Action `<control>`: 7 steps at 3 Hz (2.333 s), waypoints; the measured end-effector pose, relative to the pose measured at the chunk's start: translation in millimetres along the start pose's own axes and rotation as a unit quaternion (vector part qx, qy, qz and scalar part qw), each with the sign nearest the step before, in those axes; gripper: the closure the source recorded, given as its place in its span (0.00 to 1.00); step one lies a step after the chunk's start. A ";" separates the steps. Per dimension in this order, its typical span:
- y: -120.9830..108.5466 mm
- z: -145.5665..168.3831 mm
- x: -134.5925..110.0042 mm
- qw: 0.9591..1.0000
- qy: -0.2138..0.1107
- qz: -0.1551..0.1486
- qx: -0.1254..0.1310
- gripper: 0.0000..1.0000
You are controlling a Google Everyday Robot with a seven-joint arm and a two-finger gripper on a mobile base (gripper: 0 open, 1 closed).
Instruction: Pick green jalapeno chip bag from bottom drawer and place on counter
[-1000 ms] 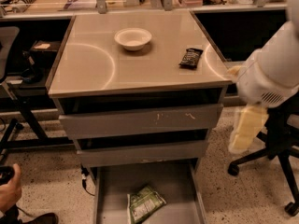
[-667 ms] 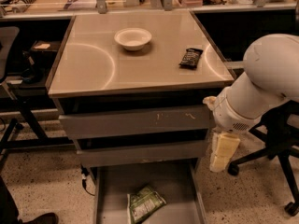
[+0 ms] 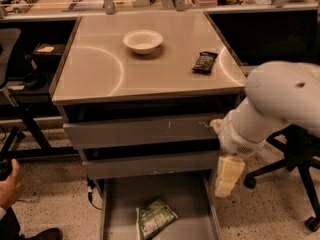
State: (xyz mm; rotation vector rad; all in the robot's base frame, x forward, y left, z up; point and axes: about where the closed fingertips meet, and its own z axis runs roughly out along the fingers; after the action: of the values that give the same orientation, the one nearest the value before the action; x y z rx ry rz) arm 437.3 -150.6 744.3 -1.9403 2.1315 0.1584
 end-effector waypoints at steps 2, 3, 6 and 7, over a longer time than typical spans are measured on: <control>35.2 175.2 0.9 0.995 -0.023 0.043 -0.088 0.00; 35.1 175.3 0.9 0.995 -0.023 0.043 -0.088 0.00; -1.7 319.1 -2.9 0.988 -0.078 0.102 -0.081 0.00; 1.8 328.7 -1.8 0.987 -0.079 0.107 -0.088 0.00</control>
Offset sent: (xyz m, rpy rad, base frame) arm -0.0163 0.0656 -0.2449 0.0928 0.2478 -0.0472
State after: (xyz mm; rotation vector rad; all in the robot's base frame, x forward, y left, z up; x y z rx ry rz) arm 473.0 -66.8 428.5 -1.7159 2.2785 0.5394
